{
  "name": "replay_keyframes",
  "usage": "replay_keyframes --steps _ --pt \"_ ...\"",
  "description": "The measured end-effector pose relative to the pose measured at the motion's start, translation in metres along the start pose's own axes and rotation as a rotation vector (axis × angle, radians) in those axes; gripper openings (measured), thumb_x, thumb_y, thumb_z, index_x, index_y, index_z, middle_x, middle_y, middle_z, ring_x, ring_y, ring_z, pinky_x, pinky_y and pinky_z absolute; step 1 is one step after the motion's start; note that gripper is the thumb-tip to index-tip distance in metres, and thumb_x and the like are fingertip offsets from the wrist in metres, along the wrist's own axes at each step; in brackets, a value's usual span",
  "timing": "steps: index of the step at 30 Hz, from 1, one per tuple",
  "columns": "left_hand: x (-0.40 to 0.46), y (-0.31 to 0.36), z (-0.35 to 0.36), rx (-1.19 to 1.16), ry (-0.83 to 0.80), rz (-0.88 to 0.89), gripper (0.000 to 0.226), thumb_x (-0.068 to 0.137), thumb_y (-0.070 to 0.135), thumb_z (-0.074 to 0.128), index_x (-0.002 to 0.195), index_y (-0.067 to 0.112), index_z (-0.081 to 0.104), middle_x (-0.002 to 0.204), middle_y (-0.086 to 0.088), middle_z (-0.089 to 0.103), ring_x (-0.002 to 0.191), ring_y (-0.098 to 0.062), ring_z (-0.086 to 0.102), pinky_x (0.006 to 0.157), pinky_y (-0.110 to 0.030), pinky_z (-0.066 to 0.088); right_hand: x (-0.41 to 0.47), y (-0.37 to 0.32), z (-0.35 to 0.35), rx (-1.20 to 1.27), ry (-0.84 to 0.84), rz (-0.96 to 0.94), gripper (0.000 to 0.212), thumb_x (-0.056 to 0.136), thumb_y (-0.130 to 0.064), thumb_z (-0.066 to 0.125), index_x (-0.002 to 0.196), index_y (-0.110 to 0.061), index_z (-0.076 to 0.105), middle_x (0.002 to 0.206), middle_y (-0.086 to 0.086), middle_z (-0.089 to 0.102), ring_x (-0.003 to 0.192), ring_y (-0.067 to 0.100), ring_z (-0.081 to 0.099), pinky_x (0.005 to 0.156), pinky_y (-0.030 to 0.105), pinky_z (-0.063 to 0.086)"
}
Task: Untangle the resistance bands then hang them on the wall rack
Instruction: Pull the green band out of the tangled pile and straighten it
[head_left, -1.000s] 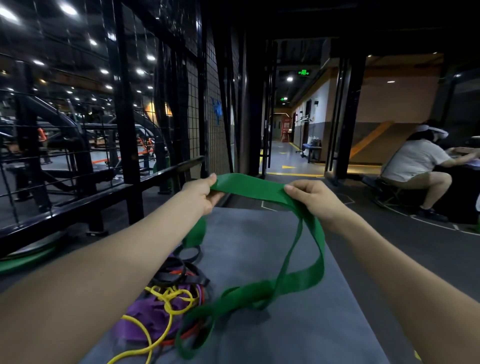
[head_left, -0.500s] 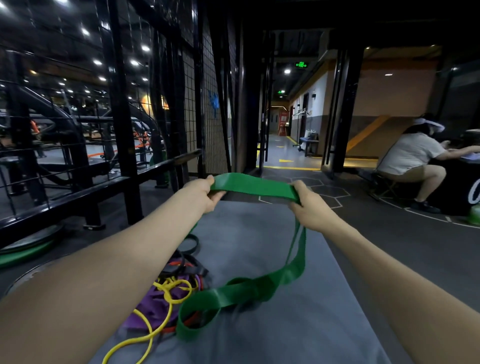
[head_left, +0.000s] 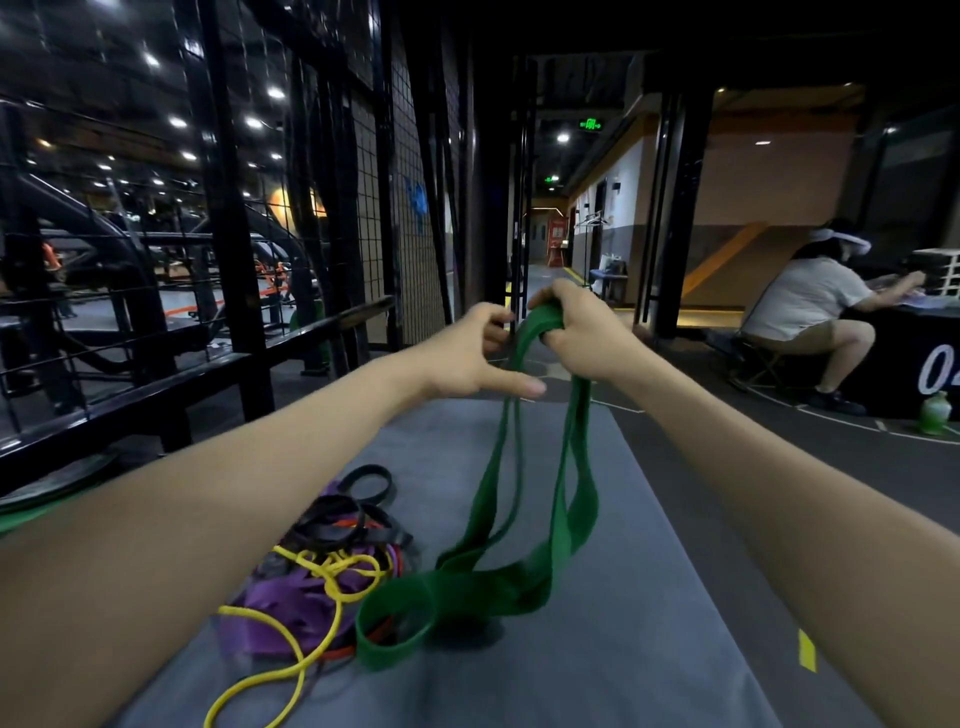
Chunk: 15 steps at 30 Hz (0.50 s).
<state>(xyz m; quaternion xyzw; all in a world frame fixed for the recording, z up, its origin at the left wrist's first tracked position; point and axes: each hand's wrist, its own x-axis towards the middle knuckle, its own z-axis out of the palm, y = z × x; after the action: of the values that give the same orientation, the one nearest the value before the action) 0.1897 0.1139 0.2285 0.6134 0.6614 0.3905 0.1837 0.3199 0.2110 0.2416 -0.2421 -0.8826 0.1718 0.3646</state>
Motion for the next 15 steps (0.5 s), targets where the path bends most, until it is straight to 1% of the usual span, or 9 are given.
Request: replay_keyframes --steps 1,3,5,6,8,10,13,14,15 --pt "0.004 0.007 0.006 0.015 -0.013 0.035 0.083 0.066 0.028 0.081 0.133 0.018 0.033 0.124 0.002 0.05 0.114 -0.013 0.049 0.096 -0.029 0.043 0.001 -0.004 -0.003 -0.001 0.007 -0.011 0.028 0.085 0.002 0.049 0.111 -0.009 0.049 0.092 0.0 0.053 0.077 0.013 0.05 0.058 0.017 0.04" --pt "0.012 0.014 0.01 -0.02 0.03 0.088 0.057 0.076 0.015 0.074 0.122 0.015 0.041 0.107 0.001 0.057 0.101 -0.015 0.055 0.085 -0.025 0.047 0.003 -0.007 -0.013 -0.001 0.011 -0.009 0.03 0.086 0.0 0.05 0.115 -0.009 0.048 0.097 0.004 0.055 0.079 0.015 0.052 0.062 0.021 0.043" --pt "0.02 0.019 0.008 -0.065 0.104 0.135 0.037 0.083 0.008 0.064 0.115 0.013 0.045 0.097 -0.004 0.059 0.092 -0.017 0.055 0.082 -0.031 0.047 0.003 -0.007 -0.026 -0.014 0.016 -0.001 0.031 0.086 -0.001 0.052 0.115 -0.01 0.047 0.096 0.004 0.055 0.078 0.016 0.053 0.061 0.022 0.042" --pt "0.024 0.024 0.005 -0.06 0.139 0.146 0.033 0.085 0.009 0.06 0.115 0.012 0.046 0.097 -0.008 0.059 0.089 -0.019 0.054 0.084 -0.036 0.046 0.003 -0.007 -0.032 -0.02 0.026 -0.004 0.03 0.086 -0.002 0.053 0.115 -0.009 0.047 0.096 0.004 0.055 0.077 0.015 0.051 0.059 0.021 0.041" --pt "0.029 0.04 -0.002 -0.094 0.188 0.171 0.031 0.089 0.013 0.055 0.118 0.009 0.047 0.1 -0.011 0.056 0.09 -0.018 0.05 0.087 -0.038 0.043 0.005 -0.009 -0.038 0.011 0.082 -0.017 0.028 0.086 -0.002 0.055 0.112 -0.009 0.048 0.095 0.004 0.056 0.079 0.016 0.052 0.06 0.022 0.042" --pt "0.032 0.058 -0.011 -0.191 0.214 0.188 0.027 0.091 0.013 0.051 0.117 0.006 0.049 0.1 -0.009 0.054 0.093 -0.018 0.049 0.092 -0.037 0.042 0.006 -0.009 -0.037 0.079 0.128 0.0 0.026 0.085 -0.002 0.056 0.109 -0.01 0.049 0.098 0.006 0.059 0.087 0.019 0.057 0.071 0.029 0.049" --pt "0.03 0.077 -0.026 -0.291 0.252 0.2 0.011 0.092 0.016 0.05 0.101 0.01 0.054 0.095 -0.004 0.057 0.101 -0.022 0.052 0.098 -0.038 0.039 -0.001 -0.005 -0.025 0.206 0.05 0.099 0.031 0.084 0.002 0.057 0.113 -0.006 0.049 0.107 0.013 0.063 0.1 0.027 0.061 0.088 0.043 0.052" --pt "0.029 0.079 -0.032 -0.324 0.277 0.202 0.007 0.093 0.017 0.049 0.093 0.013 0.055 0.091 -0.002 0.056 0.098 -0.022 0.051 0.095 -0.038 0.04 -0.004 -0.005 -0.022 0.227 0.004 0.124 0.034 0.085 0.004 0.055 0.117 -0.003 0.048 0.108 0.015 0.063 0.102 0.028 0.061 0.09 0.044 0.051" --pt "0.028 0.08 -0.039 -0.361 0.299 0.2 0.008 0.093 0.017 0.048 0.087 0.015 0.054 0.085 0.0 0.053 0.092 -0.02 0.05 0.088 -0.035 0.043 -0.007 -0.005 -0.019 0.241 -0.031 0.131 0.034 0.086 0.005 0.053 0.119 -0.001 0.048 0.109 0.017 0.064 0.104 0.028 0.061 0.092 0.043 0.05"
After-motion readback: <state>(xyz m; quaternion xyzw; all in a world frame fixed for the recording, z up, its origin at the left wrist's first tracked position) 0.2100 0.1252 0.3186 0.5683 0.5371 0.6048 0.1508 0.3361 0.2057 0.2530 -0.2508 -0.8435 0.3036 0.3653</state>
